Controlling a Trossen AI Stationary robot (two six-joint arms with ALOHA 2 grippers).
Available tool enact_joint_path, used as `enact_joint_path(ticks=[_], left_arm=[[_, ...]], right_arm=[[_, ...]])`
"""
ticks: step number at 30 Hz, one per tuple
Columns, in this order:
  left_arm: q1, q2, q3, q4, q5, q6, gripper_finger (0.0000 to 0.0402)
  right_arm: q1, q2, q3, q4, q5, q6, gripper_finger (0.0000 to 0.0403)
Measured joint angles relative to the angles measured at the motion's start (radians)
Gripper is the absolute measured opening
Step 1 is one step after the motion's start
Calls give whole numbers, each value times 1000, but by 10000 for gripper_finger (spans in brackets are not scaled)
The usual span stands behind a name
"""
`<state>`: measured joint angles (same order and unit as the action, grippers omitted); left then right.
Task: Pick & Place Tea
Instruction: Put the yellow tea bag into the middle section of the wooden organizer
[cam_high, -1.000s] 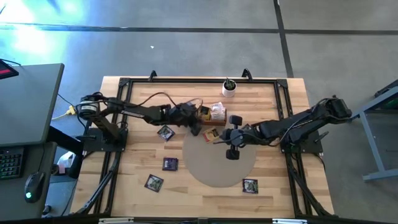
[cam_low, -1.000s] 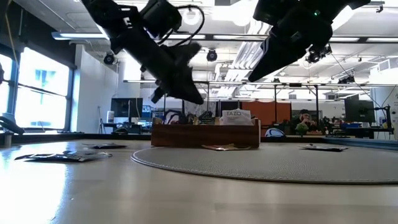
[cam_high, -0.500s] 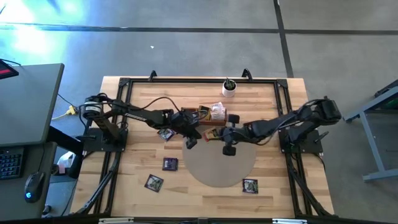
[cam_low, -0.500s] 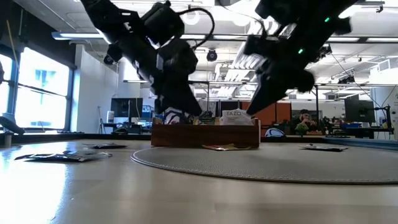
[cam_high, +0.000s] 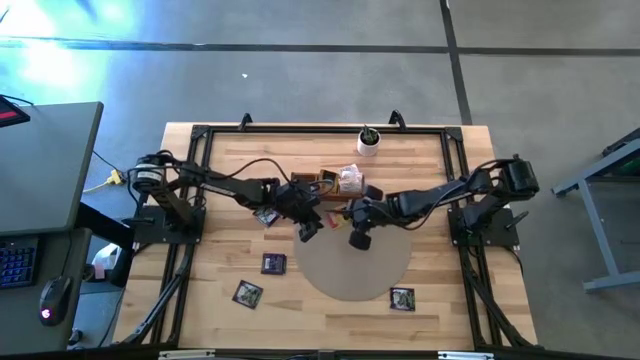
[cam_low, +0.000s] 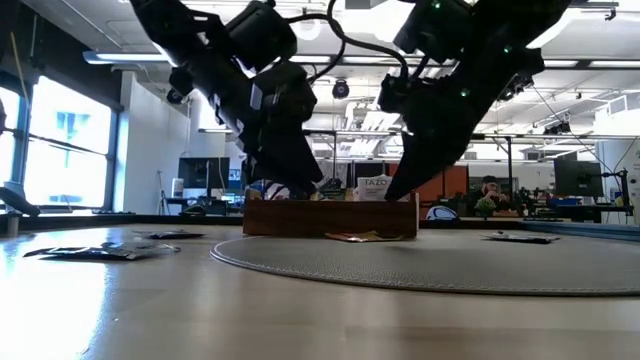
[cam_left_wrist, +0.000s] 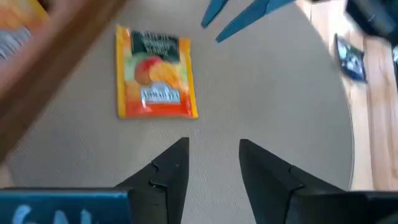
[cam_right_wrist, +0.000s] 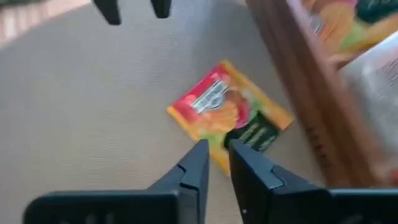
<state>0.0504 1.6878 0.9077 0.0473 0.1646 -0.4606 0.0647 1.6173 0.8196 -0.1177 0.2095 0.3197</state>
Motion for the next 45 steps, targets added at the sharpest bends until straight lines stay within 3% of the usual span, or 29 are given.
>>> enact_joint_path(ticks=[4,13,27,45], left_arm=[[-24,25,2,19,-48,15,140],[-26,116,-5,15,-127,106,140],[-25,160,1,127,-210,122,140],[-24,209,36,159,-192,128,140]], right_arm=[[1,0,0,-23,-14,117,95],[-6,0,0,-34,114,364,139],[-16,119,0,-42,66,564,117],[-26,118,0,67,70,559,108]])
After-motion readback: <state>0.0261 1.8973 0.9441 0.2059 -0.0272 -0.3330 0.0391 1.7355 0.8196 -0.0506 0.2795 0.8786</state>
